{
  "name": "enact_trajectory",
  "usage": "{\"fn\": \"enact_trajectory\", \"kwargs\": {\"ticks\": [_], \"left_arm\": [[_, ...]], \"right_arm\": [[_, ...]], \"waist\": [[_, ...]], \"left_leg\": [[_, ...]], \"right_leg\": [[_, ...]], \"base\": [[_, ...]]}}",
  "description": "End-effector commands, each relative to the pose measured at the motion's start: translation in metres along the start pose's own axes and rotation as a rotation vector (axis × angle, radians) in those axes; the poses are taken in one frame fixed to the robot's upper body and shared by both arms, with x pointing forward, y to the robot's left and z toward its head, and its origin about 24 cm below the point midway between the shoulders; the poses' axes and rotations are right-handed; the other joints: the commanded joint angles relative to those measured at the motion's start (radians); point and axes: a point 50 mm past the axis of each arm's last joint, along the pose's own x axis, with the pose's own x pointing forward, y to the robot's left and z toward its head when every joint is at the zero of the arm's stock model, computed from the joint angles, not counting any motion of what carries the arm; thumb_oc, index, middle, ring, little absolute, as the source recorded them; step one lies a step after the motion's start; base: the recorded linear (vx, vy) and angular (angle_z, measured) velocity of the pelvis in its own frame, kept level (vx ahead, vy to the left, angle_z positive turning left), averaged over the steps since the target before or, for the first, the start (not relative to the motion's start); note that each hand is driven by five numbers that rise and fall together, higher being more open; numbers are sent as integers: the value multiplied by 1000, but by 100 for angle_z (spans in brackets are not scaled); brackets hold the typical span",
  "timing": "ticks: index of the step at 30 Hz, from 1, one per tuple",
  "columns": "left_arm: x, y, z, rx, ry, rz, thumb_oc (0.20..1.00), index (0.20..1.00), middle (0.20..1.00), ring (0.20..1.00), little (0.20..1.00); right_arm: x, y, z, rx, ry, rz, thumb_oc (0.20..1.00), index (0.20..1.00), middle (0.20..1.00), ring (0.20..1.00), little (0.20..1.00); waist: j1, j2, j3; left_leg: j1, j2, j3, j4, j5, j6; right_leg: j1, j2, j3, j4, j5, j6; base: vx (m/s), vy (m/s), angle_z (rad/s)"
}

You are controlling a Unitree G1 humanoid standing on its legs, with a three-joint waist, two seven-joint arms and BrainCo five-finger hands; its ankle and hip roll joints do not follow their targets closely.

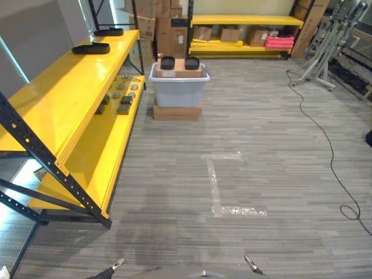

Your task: Move parts from the plastic box to the shelf.

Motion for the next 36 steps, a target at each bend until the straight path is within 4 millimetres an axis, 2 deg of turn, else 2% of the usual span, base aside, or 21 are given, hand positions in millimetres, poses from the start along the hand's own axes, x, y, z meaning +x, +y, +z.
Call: {"fn": "enact_trajectory", "kwargs": {"ticks": [1, 8, 10, 12, 17, 20, 27, 36], "left_arm": [[-1, 5, 20, -37, -28, 16, 1000, 1000, 1000, 1000, 1000], [-2, 11, 17, -99, -24, 60, 1000, 1000, 1000, 1000, 1000], [-2, 11, 17, -103, -58, 55, 1000, 1000, 1000, 1000, 1000], [-2, 11, 18, -81, -77, 55, 1000, 1000, 1000, 1000, 1000], [-1, 7, 17, -79, -85, 30, 1000, 1000, 1000, 1000, 1000], [-1, 7, 17, -48, -89, 25, 1000, 1000, 1000, 1000, 1000], [-2, 6, 20, -53, -88, 19, 1000, 1000, 1000, 1000, 1000], [-1, 0, 27, -21, -121, 8, 1000, 1000, 1000, 1000, 1000]], "right_arm": [[1, 1, 15, -15, -21, 8, 1000, 1000, 1000, 1000, 1000], [0, -1, 16, -69, -14, 4, 1000, 1000, 1000, 1000, 1000], [0, 1, 5, -59, 68, 61, 1000, 1000, 1000, 1000, 1000], [0, 0, 2, -107, 82, 59, 1000, 1000, 1000, 1000, 1000], [0, 11, -5, -109, 158, 201, 1000, 1000, 1000, 1000, 1000], [-1, 9, -9, -122, 179, 165, 1000, 1000, 1000, 1000, 1000], [-1, 0, -6, -120, 191, 65, 1000, 1000, 1000, 1000, 1000], [0, 0, 6, -144, 147, 17, 1000, 1000, 1000, 1000, 1000]], "waist": [[-11, -6, 51], [-15, -14, 48], [-14, -16, 46], [-10, -17, 47], [0, -19, 52], [2, -18, 50], [6, -15, 47], [20, -28, 52]], "left_leg": [[43, 16, 16, -47, -25, -36], [49, 17, 16, -47, -29, -37], [48, 19, 19, -47, -28, -40], [45, 19, 20, -47, -27, -39], [43, 18, 14, -47, -27, -40], [44, 18, 12, -47, -26, -42], [44, 17, 11, -47, -25, -43], [53, 13, 4, -42, -29, -32]], "right_leg": [[110, -51, -17, -143, 67, 75], [116, -46, -3, -148, 70, 75], [117, -46, 4, -152, 74, 75], [115, -46, 4, -152, 75, 76], [118, -48, -5, -155, 73, 74], [122, -50, -13, -157, 73, 75], [123, -50, -20, -156, 73, 75], [126, -52, -26, -140, 65, 69]], "base": [[0, 0, 0], [6, -3, -2], [9, -10, -4], [-3, -6, -2], [0, 0, 0], [0, 0, 0], [0, 0, 0], [17, 30, 3]]}}
